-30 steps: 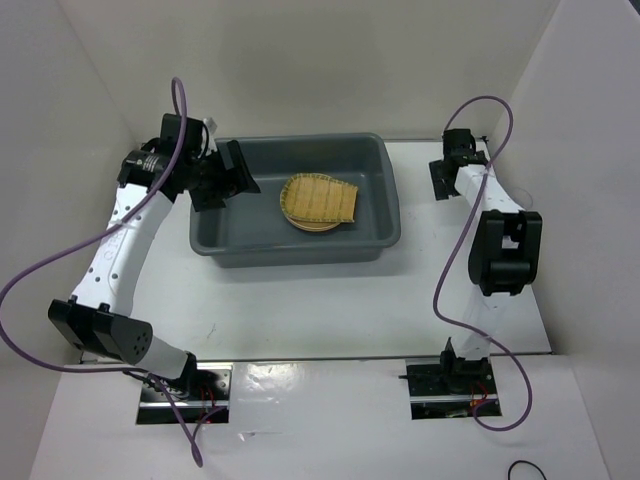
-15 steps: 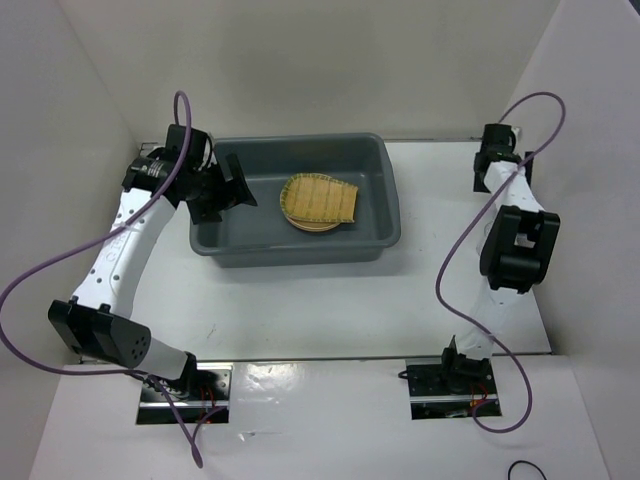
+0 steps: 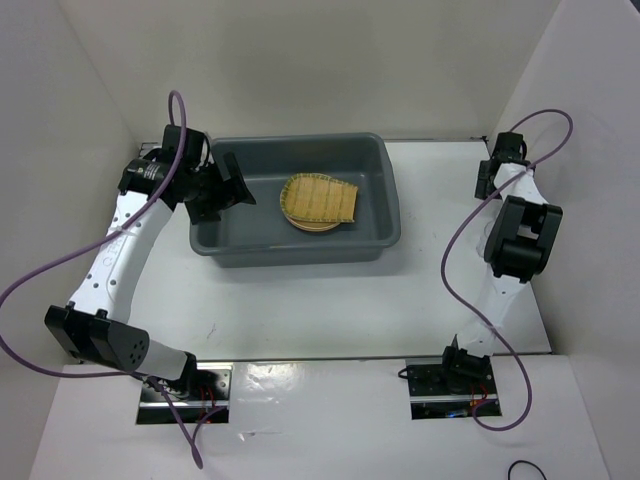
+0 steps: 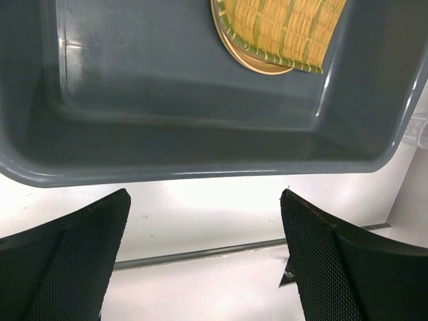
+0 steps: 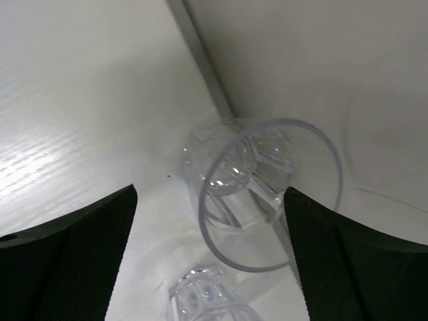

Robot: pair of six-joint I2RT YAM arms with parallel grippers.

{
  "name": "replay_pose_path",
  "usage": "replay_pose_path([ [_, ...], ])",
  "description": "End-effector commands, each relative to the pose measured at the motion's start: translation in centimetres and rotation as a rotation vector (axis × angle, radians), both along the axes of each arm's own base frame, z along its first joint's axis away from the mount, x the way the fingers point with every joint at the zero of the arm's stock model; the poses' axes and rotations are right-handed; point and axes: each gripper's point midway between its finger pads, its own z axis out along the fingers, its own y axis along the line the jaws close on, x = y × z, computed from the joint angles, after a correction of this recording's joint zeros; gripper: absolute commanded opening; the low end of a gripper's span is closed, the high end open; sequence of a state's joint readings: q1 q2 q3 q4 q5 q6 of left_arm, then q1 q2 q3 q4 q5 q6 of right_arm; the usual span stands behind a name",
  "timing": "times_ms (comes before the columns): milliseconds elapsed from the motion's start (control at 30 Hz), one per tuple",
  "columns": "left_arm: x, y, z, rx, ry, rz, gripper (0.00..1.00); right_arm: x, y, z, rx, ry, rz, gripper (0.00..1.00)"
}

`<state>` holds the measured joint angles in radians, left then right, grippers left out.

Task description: Place the mixed dishes into the plastic bin

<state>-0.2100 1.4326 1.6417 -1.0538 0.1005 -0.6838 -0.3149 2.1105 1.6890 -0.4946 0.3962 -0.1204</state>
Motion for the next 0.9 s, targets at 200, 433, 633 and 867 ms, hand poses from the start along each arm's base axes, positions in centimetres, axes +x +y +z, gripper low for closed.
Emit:
replay_pose_path([
  [200,-0.7,0.6,0.3,-0.007,-0.017,0.041,0.99,2.8,1.1,0.0,0.118,-0.061,0.093,0.37],
  [433,-1.7,0.7,0.4,-0.034,-0.056,0.062,0.99,3.1,1.1,1.9,0.071,-0.057,0.144,0.0],
  [633,-2.3,1.3,0.3,-0.035,-0.079,0.087,0.99,5.7,3.7,16.5,-0.005,-0.279,0.293,0.0],
  [867,-2.3,2.9,3.2,0.0,-0.212,0.103,0.99,6.3,26.3,29.6,-0.096,-0.405,0.99,0.0],
])
